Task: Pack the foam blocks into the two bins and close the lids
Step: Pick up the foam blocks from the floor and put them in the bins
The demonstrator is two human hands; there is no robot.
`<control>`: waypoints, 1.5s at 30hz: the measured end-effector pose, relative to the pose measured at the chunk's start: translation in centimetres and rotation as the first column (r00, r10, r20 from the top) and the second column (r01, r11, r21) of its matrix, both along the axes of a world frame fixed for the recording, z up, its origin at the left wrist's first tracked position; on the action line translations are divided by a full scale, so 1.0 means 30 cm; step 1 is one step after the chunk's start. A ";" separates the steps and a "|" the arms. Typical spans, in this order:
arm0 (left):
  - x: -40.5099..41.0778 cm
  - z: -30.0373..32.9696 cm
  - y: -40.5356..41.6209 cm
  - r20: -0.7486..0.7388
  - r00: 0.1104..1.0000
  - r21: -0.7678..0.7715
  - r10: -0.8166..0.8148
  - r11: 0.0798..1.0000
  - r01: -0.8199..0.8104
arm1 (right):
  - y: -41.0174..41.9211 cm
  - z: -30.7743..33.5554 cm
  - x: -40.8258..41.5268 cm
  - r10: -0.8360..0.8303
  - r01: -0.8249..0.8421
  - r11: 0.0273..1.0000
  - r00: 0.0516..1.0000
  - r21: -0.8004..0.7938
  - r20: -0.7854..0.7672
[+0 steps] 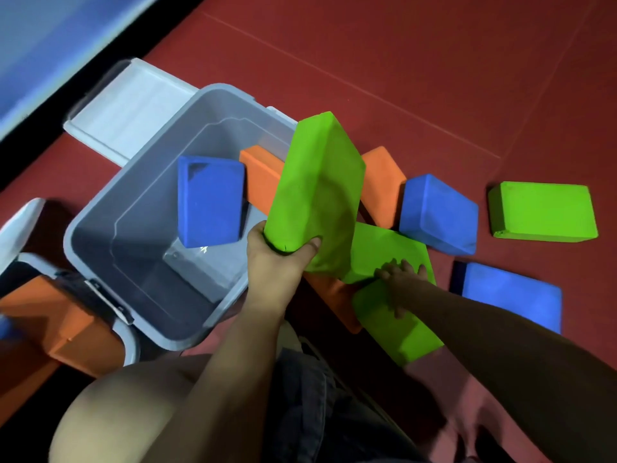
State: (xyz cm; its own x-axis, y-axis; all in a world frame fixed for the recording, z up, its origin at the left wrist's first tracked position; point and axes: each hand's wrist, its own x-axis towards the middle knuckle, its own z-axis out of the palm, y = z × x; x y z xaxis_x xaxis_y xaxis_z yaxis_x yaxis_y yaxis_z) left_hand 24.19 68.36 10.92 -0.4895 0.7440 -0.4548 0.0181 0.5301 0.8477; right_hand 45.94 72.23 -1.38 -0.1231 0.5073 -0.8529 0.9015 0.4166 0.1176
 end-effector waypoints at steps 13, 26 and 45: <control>-0.009 0.034 -0.025 0.095 0.980 0.039 0.175 0.983 -0.179 | -0.021 0.170 0.009 -0.352 0.368 0.924 0.925 0.105 -0.145; -0.080 0.195 -0.150 -0.141 0.885 0.155 0.443 0.893 -0.422 | 0.096 0.579 -0.107 -0.268 0.581 0.673 0.768 0.458 -0.581; -0.170 0.146 -0.058 0.468 0.751 0.092 0.467 0.819 -0.567 | 0.144 0.499 -0.655 -0.004 0.575 0.767 0.448 0.285 -0.894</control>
